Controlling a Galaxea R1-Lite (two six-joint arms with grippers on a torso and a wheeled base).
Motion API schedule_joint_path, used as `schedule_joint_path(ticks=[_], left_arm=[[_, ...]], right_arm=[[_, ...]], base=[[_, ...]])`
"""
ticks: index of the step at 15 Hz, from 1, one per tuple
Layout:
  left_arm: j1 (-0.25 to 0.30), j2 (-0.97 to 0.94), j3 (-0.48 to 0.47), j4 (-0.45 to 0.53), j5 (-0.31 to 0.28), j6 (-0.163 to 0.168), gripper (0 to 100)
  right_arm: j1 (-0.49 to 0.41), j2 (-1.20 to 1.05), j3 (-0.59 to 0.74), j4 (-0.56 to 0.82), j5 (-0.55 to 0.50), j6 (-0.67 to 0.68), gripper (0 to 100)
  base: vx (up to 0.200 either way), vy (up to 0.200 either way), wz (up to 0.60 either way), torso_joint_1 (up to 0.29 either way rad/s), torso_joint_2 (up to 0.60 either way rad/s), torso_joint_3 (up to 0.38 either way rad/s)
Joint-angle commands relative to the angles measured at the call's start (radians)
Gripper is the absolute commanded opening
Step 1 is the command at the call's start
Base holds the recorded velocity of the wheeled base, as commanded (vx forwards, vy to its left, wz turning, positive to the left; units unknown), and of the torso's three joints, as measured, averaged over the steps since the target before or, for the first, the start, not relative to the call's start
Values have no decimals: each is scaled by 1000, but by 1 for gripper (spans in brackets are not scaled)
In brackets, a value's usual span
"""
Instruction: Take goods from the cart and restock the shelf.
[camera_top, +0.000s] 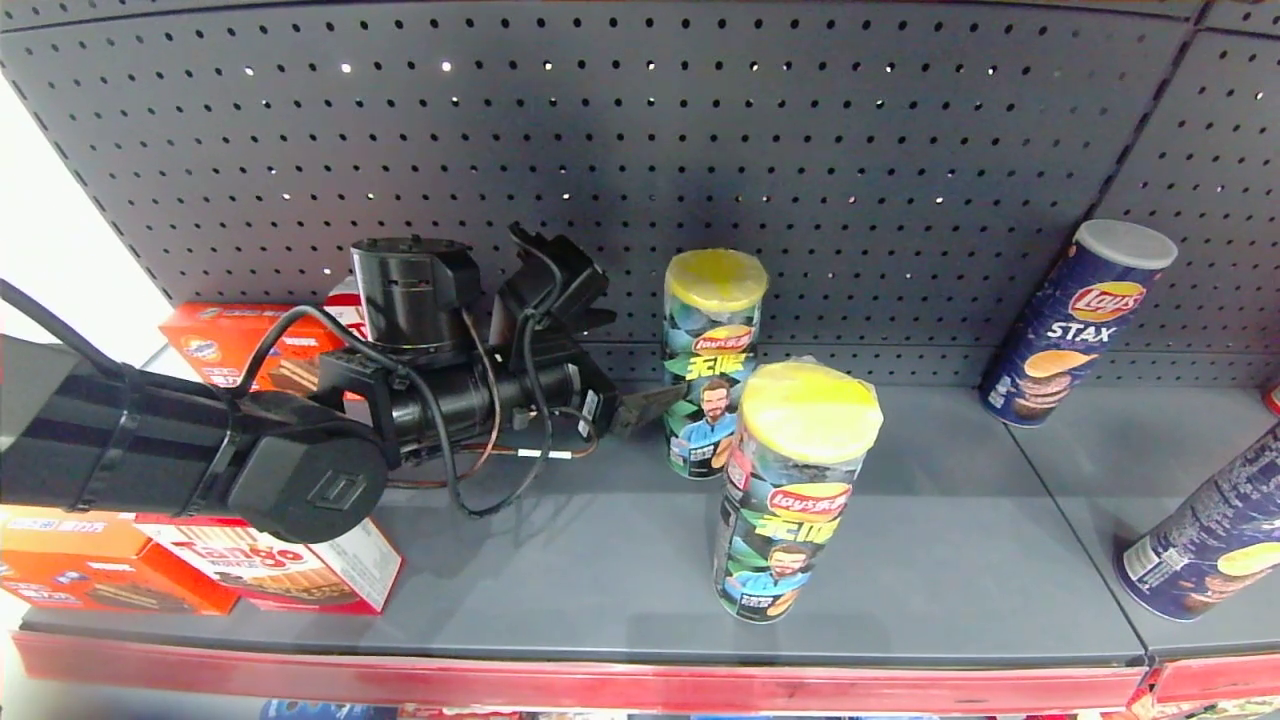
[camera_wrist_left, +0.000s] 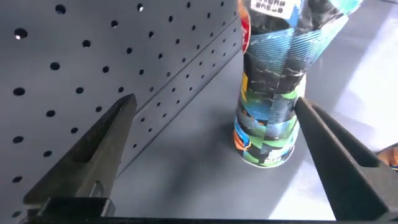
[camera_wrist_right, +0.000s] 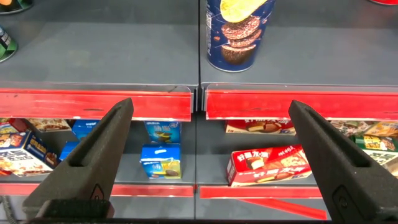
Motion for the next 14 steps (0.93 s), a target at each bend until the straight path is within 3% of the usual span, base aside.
schedule_joint_path(ticks=[1, 7, 11, 14], left_arm=[[6, 7, -3, -1, 5, 0, 100], [3, -4, 11, -15, 60, 1, 100], [-4, -87, 48, 0, 187, 0, 100], [-11, -148, 146, 2, 253, 0, 100]], right_arm=[[-1, 1, 0, 0, -1, -1, 100], [0, 1, 0, 0, -1, -1, 100], [0, 1, 0, 0, -1, -1, 100], [0, 1, 0, 0, 1, -1, 100]], base=[[0, 0, 0, 0, 0, 0], [0, 0, 0, 0, 0, 0], [0, 0, 0, 0, 0, 0], [0, 0, 0, 0, 0, 0]])
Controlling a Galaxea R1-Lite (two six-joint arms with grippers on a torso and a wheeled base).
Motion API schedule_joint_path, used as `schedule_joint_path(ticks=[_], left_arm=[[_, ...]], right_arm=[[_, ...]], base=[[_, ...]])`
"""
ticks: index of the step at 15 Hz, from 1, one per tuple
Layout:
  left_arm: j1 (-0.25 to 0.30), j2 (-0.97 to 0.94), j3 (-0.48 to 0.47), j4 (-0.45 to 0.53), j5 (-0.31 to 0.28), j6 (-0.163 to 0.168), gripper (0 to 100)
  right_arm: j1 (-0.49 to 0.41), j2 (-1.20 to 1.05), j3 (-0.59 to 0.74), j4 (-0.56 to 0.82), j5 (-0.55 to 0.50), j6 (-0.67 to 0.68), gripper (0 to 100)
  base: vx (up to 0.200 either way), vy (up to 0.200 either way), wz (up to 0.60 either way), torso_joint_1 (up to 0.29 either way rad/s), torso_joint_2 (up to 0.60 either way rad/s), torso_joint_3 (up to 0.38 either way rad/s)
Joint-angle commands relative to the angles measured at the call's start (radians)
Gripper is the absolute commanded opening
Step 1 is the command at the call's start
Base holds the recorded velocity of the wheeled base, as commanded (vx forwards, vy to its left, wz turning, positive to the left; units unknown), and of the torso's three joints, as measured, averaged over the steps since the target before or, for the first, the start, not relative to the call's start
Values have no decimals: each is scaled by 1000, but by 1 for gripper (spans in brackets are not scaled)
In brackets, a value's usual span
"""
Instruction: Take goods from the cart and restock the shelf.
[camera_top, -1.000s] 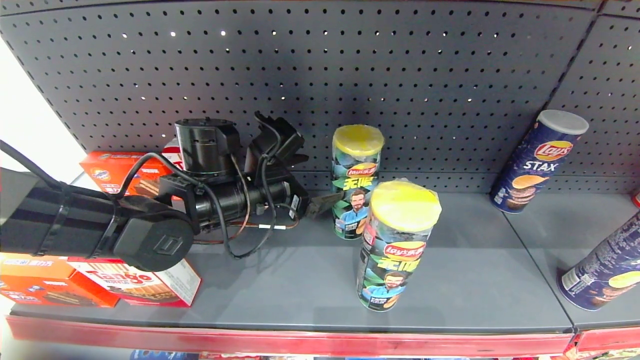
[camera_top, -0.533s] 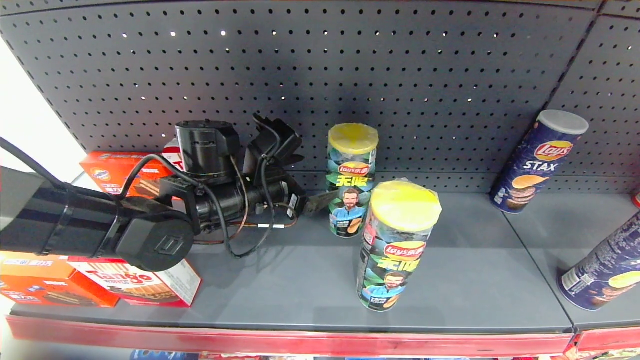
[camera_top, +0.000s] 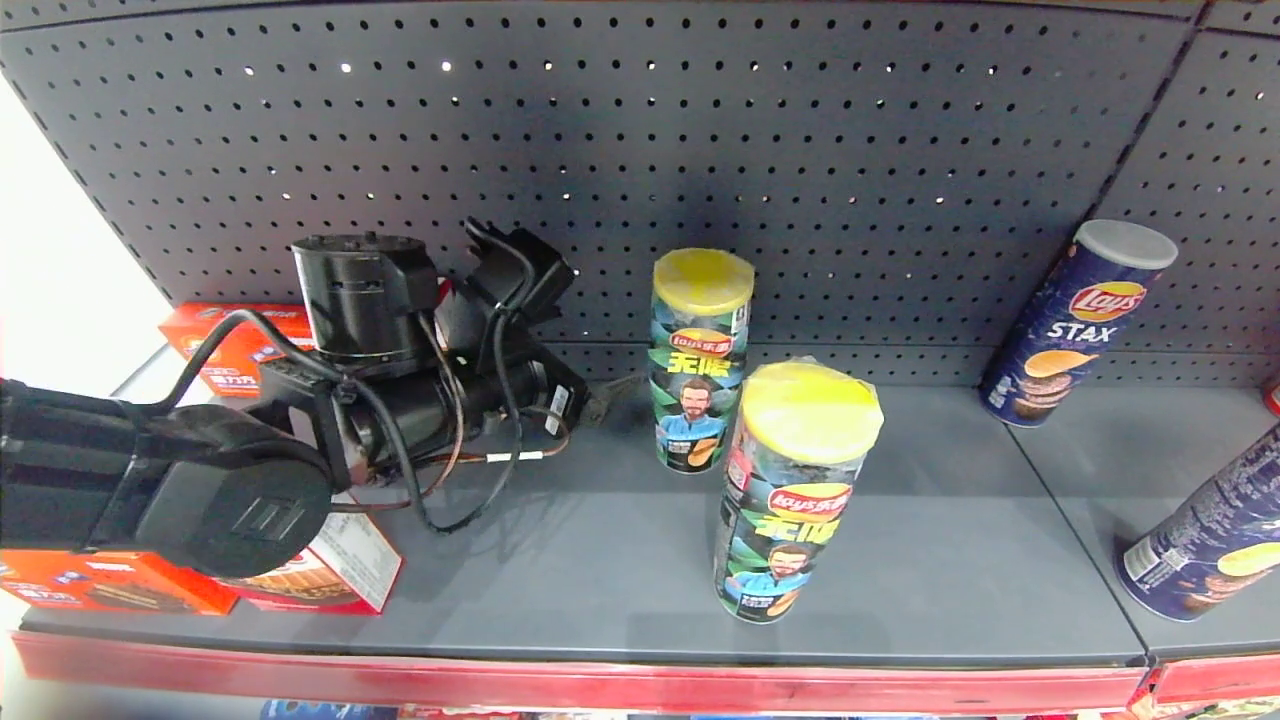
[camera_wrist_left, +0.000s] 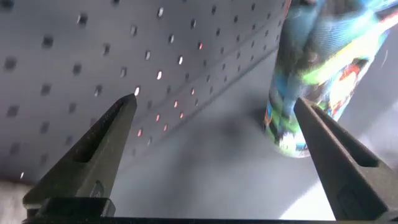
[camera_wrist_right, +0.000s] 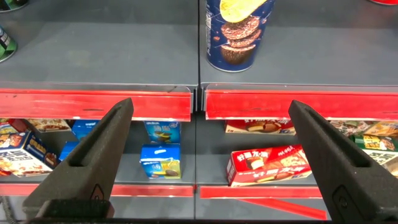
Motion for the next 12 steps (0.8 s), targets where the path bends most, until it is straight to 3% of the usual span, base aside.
schedule_joint_path(ticks=[1, 2, 4, 5, 7, 11, 12], left_arm=[[-4, -56, 65, -1, 43, 1, 100], [-2, -55, 78, -1, 126, 23, 100], [-7, -32, 68, -1, 192, 37, 100], [-14, -7, 63, -2, 210, 60, 100], [-17, 30, 51, -7, 231, 69, 100], [-23, 114, -52, -5, 241, 60, 100], [-31, 122, -60, -5, 241, 44, 100]], right_arm=[[0, 1, 0, 0, -1, 0, 100], [0, 1, 0, 0, 1, 0, 100], [0, 1, 0, 0, 1, 0, 100], [0, 1, 0, 0, -1, 0, 100], [0, 1, 0, 0, -1, 0, 100], [0, 1, 0, 0, -1, 0, 100], [0, 1, 0, 0, -1, 0, 100]], base=[[0, 0, 0, 0, 0, 0], [0, 0, 0, 0, 0, 0], [0, 0, 0, 0, 0, 0], [0, 0, 0, 0, 0, 0], [0, 0, 0, 0, 0, 0], [0, 0, 0, 0, 0, 0], [0, 0, 0, 0, 0, 0]])
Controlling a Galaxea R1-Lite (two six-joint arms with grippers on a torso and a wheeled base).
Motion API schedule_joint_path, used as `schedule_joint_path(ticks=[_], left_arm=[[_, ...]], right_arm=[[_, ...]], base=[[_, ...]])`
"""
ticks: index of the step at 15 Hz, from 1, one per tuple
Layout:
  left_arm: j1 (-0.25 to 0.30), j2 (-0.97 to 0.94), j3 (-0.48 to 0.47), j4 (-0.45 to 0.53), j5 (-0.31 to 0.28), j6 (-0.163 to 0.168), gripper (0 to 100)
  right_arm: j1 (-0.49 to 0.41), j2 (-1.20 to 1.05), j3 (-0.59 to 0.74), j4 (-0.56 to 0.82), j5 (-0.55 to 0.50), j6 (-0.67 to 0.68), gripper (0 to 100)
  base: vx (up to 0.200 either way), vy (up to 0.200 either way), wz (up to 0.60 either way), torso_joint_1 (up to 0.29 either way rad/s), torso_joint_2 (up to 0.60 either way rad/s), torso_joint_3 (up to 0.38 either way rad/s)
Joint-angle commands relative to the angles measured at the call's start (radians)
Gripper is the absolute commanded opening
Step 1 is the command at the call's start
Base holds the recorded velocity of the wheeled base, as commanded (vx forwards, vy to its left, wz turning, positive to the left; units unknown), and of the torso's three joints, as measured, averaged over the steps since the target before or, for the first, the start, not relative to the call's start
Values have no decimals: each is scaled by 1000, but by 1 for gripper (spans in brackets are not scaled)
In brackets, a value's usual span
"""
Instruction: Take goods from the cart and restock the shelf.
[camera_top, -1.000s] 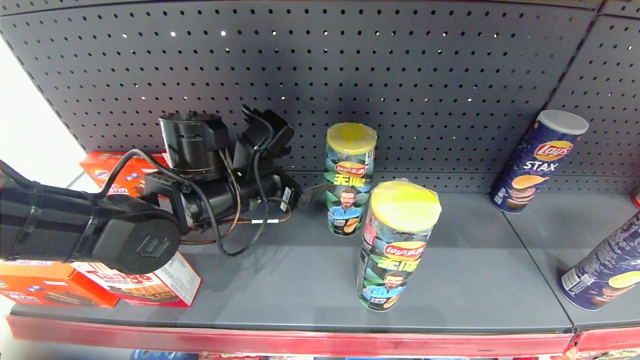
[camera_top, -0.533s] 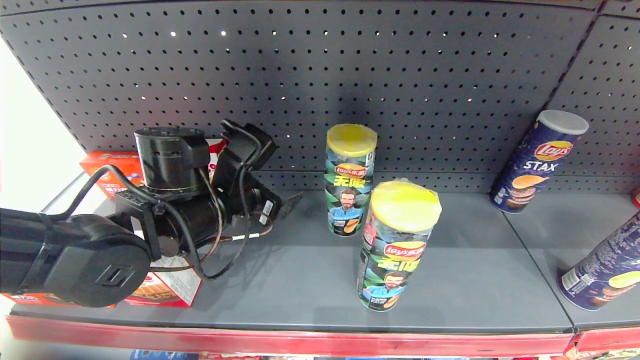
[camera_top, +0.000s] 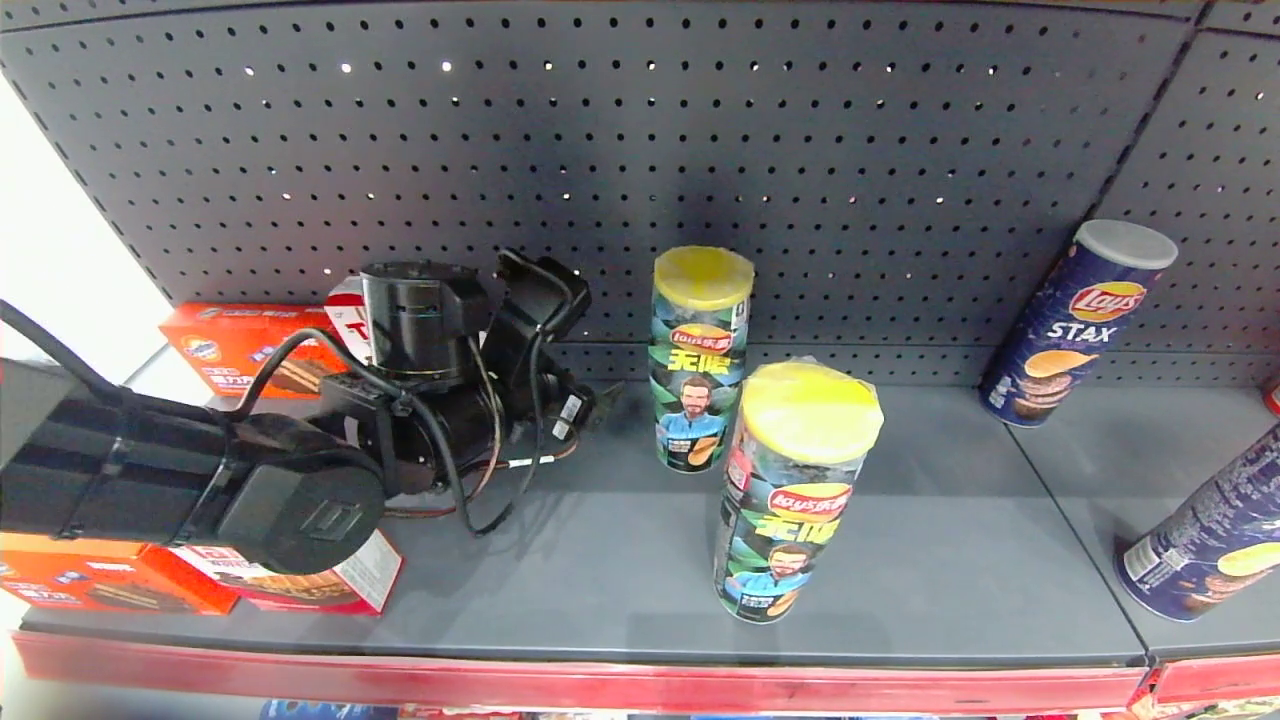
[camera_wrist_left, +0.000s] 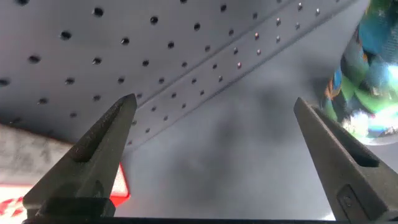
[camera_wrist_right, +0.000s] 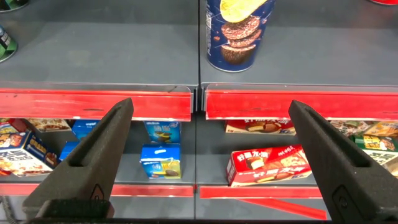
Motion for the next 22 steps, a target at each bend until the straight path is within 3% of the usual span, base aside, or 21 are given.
schedule_joint_path(ticks=[1, 6, 17, 22], left_arm=[[-8, 38, -21, 0, 1, -9, 100], [-54, 66, -46, 0, -4, -61, 100], [-83, 92, -92, 2, -1, -63, 100], [-51, -28, -122, 6, 25, -52, 100]], right_arm=[[0, 1, 0, 0, 0, 0, 100], [0, 1, 0, 0, 0, 0, 100], [0, 1, 0, 0, 1, 0, 100], [0, 1, 0, 0, 0, 0, 100]], base=[[0, 0, 0, 0, 0, 0], [0, 0, 0, 0, 0, 0], [0, 0, 0, 0, 0, 0], [0, 0, 0, 0, 0, 0]])
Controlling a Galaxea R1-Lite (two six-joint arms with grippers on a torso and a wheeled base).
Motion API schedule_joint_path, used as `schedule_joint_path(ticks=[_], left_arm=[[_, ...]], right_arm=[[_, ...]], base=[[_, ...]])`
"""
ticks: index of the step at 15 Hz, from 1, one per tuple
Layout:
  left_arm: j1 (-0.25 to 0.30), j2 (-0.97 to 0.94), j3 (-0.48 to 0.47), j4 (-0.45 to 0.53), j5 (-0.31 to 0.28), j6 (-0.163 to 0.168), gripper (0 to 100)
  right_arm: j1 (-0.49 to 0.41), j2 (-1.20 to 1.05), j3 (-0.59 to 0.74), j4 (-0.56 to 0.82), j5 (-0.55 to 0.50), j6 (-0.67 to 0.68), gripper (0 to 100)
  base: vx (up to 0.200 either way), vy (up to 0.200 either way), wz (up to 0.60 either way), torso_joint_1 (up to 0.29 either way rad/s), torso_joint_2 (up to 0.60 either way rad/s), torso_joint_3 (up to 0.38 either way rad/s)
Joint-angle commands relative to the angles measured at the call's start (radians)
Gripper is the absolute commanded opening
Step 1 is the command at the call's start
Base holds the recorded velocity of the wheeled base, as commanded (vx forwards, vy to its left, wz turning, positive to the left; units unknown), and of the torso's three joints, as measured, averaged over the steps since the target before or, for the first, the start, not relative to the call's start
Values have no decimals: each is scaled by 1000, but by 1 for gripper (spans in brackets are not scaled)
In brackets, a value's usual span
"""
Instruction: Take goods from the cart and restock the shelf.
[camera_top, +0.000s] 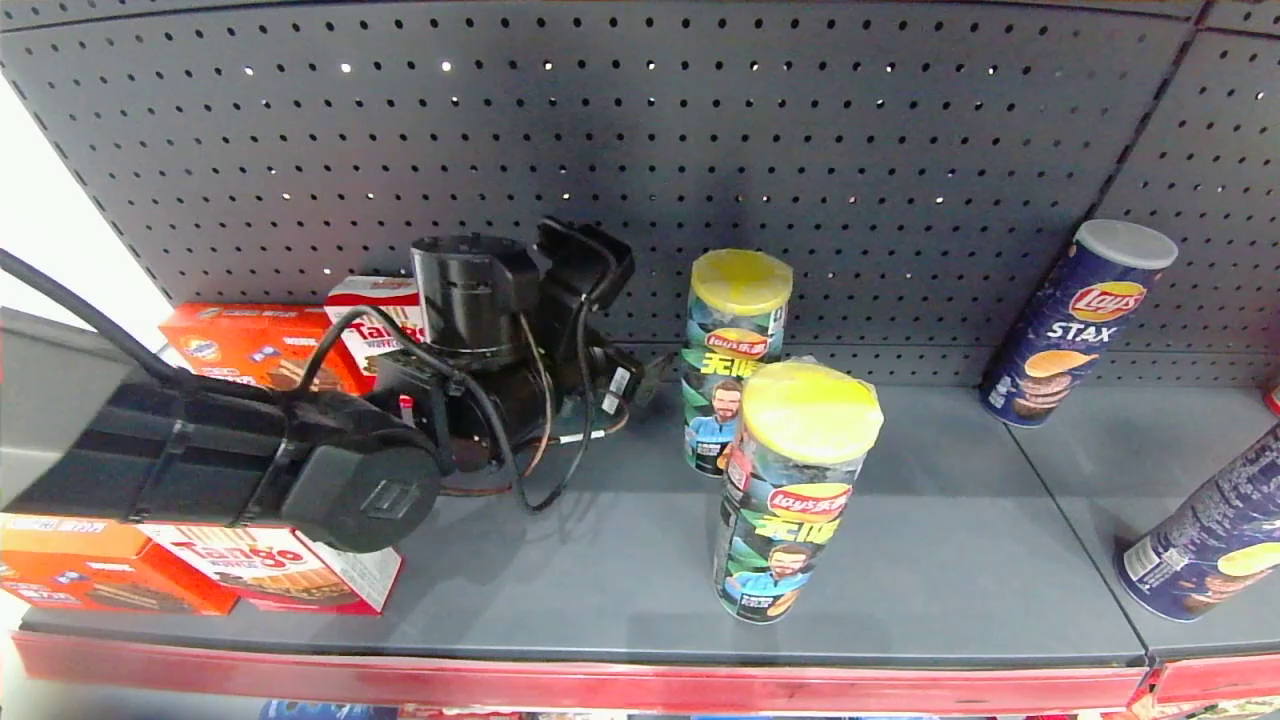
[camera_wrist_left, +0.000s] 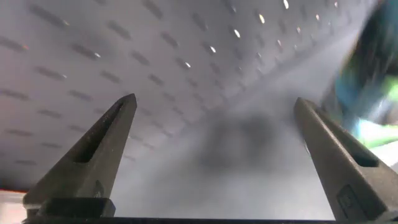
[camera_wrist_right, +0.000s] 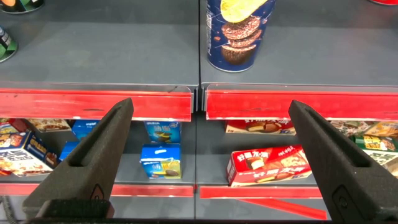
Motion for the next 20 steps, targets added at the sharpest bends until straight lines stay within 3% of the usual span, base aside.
schedule_joint_path(ticks=[1, 5, 6, 7, 14, 15, 16, 17, 20], left_arm=[[30, -103, 12, 2, 5, 2, 100], [68, -267, 182, -16, 28, -10, 100], [84, -318, 271, -85, 19, -21, 100], [87, -332, 299, -120, 8, -22, 100], [87, -364, 348, -132, -7, -22, 100], [87, -378, 357, -132, -5, -22, 100], [88, -405, 374, -132, -7, -22, 100], [90, -414, 382, -134, -7, -22, 100], [90, -418, 400, -134, -9, -22, 100]], right_arm=[[0, 1, 0, 0, -1, 0, 100], [0, 1, 0, 0, 1, 0, 100], [0, 1, 0, 0, 1, 0, 100], [0, 1, 0, 0, -1, 0, 100], [-1, 1, 0, -6, -25, 17, 100], [2, 26, -103, -48, -33, 30, 100], [13, 192, -278, -46, -42, 95, 100], [14, 296, -350, -51, -34, 153, 100], [25, 324, -414, -14, 12, 95, 100]], base=[[0, 0, 0, 0, 0, 0], [0, 0, 0, 0, 0, 0], [0, 0, 0, 0, 0, 0], [0, 0, 0, 0, 0, 0], [0, 0, 0, 0, 0, 0], [0, 0, 0, 0, 0, 0], [0, 0, 0, 0, 0, 0], [0, 0, 0, 0, 0, 0], [0, 0, 0, 0, 0, 0]])
